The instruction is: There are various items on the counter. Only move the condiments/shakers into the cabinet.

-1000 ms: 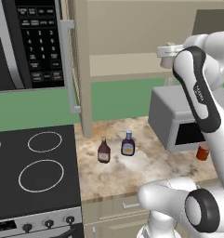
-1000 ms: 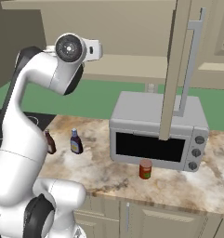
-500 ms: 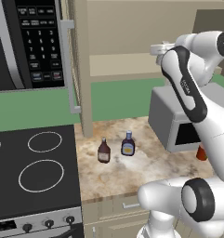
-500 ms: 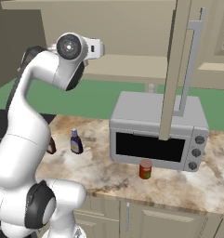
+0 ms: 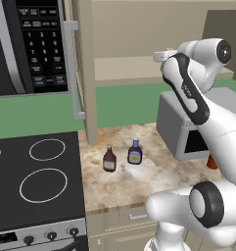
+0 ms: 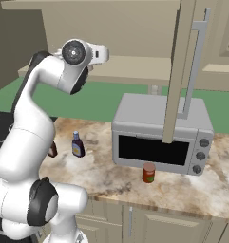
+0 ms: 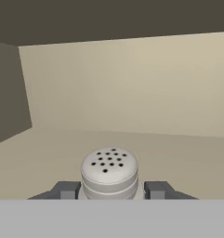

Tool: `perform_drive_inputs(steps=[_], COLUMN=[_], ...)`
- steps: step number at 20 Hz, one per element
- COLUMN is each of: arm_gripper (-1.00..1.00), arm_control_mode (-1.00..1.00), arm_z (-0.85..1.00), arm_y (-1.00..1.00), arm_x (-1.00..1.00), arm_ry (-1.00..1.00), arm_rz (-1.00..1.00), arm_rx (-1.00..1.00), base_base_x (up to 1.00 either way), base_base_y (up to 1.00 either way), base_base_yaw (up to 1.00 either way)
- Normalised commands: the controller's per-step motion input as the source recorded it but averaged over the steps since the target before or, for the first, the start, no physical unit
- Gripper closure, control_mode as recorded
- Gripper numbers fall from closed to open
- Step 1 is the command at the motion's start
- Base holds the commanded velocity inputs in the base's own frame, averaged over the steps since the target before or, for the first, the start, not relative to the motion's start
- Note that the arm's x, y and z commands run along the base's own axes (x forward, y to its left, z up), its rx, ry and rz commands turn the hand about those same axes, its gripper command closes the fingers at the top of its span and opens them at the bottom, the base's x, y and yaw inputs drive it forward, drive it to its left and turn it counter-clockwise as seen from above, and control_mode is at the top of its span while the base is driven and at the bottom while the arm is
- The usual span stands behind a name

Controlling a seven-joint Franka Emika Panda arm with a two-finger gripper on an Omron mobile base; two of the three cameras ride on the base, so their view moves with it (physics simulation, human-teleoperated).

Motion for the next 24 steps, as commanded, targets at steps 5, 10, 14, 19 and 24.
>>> perform_drive_inputs(steps=[5,10,14,19,24], arm_gripper=[1.00,1.00,1.00,1.00,1.00], arm_control_mode=[-1.00,-1.00,-1.00,-1.00,-1.00], arm_z=[-0.16,-0.05,-0.06,-0.17,-0.28], arm_y=[-0.01,0.00,0.00,0.00,0.00], arm_x=[0.22,0.47,0.60,0.53,0.44], arm_ry=[0.00,0.00,0.00,0.00,0.00], arm_rz=[0.00,-0.04,-0.06,-0.06,-0.03], arm_rx=[0.00,0.00,0.00,0.00,0.00], base_base_x=[0.00,0.00,0.00,0.00,0.00], base_base_y=[0.00,0.00,0.00,0.00,0.00], base_base_yaw=[0.00,0.00,0.00,0.00,0.00])
